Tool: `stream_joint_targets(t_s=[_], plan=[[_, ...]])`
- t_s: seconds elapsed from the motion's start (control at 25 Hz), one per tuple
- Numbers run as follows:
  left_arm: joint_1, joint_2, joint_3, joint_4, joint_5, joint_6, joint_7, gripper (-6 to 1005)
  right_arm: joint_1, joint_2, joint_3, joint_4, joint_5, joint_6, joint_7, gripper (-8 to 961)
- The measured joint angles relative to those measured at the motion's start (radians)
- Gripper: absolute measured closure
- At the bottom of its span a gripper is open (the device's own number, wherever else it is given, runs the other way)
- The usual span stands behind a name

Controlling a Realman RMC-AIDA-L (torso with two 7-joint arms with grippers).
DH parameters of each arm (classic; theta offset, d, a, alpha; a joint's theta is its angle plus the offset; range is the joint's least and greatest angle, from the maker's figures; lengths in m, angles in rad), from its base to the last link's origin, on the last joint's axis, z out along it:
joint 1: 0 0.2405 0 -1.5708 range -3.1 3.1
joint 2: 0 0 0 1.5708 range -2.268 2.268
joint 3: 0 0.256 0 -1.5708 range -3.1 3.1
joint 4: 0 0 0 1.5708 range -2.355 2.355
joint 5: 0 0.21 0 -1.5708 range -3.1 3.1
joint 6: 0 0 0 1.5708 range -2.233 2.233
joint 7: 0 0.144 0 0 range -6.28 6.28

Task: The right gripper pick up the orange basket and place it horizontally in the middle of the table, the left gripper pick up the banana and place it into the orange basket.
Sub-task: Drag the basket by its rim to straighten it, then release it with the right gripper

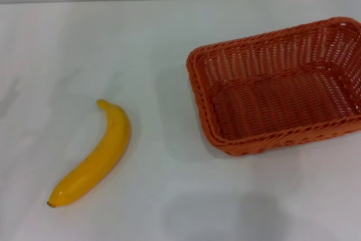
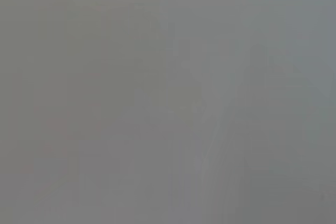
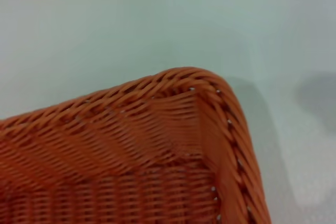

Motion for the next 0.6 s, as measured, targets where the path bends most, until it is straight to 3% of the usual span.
stream_joint_targets(t_s=[0.28, 0.6], plan=[[0.005, -0.002, 0.000, 0.008, 0.004, 0.001, -0.002, 154, -0.074, 0.001, -0.007, -0.010, 0.088, -0.020, 0.004, 801], [0.008, -0.003, 0.000, 0.009, 0.006, 0.000, -0.012, 154, -0.074, -0.003, -0.003, 0.042, 0.108, -0.032, -0.035, 811]])
